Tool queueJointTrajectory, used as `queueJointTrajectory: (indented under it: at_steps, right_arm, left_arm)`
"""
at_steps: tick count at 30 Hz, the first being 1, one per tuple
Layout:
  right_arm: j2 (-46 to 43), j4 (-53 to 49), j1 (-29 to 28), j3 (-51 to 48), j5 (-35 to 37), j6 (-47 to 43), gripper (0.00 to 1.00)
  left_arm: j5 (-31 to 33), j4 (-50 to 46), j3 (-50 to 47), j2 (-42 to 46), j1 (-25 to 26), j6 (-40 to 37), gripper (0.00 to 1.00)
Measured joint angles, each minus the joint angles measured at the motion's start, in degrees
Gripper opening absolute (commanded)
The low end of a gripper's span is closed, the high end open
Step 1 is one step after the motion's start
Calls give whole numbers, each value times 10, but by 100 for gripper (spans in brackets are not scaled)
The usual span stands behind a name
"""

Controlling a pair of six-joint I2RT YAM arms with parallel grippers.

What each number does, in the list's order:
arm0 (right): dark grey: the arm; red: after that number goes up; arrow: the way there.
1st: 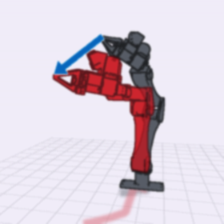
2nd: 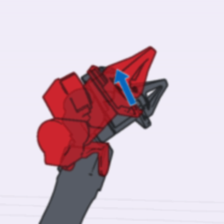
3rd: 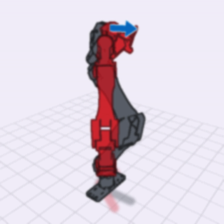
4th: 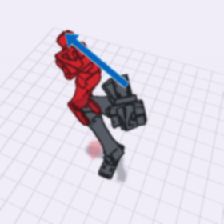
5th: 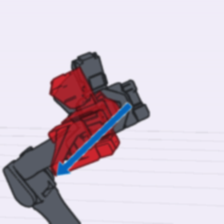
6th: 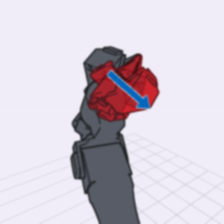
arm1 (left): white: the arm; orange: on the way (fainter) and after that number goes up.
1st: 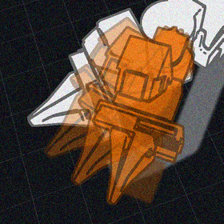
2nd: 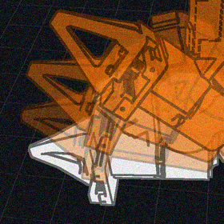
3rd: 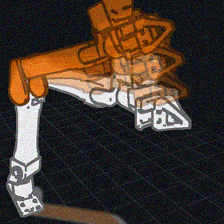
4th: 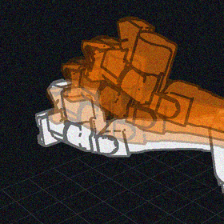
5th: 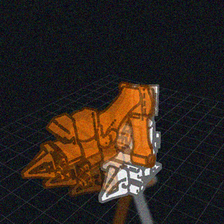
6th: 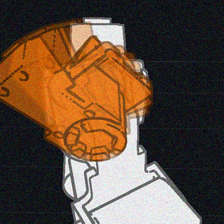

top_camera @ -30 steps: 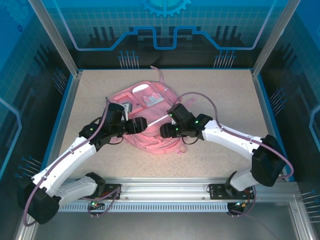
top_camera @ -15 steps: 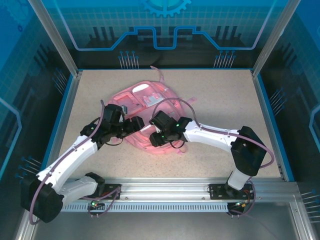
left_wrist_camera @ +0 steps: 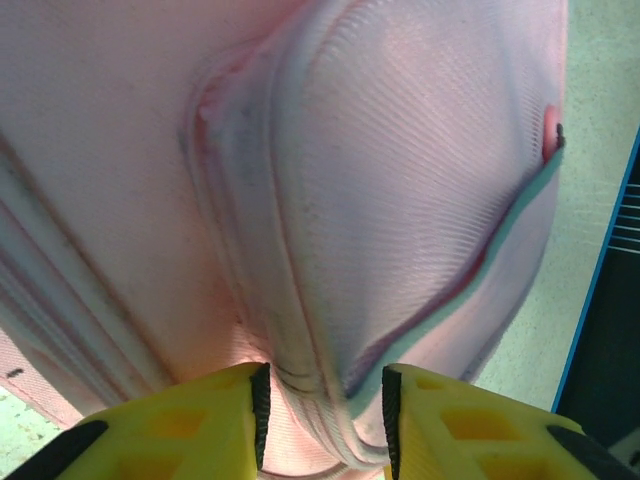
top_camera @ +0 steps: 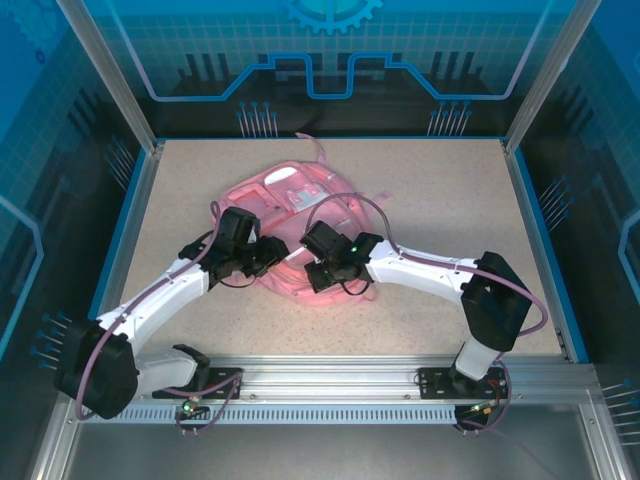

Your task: Pack the student bag

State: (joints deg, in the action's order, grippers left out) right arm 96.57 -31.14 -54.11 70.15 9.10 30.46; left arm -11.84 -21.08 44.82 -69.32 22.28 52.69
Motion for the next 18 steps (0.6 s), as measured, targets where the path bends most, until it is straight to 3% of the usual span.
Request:
queueJointTrajectory:
  at_steps: [6, 12, 18]
  right_arm:
    - [-14, -6, 3, -3, 20, 10, 3]
    - [-25, -11, 44, -19, 31, 12, 2]
    - [-21, -26, 135, -15, 34, -16, 0]
  left_arm:
    - [5, 0, 0, -11, -9, 2, 13]
    - [6, -5, 0, -18, -11, -6, 8]
    - [6, -9, 0, -19, -17, -20, 8]
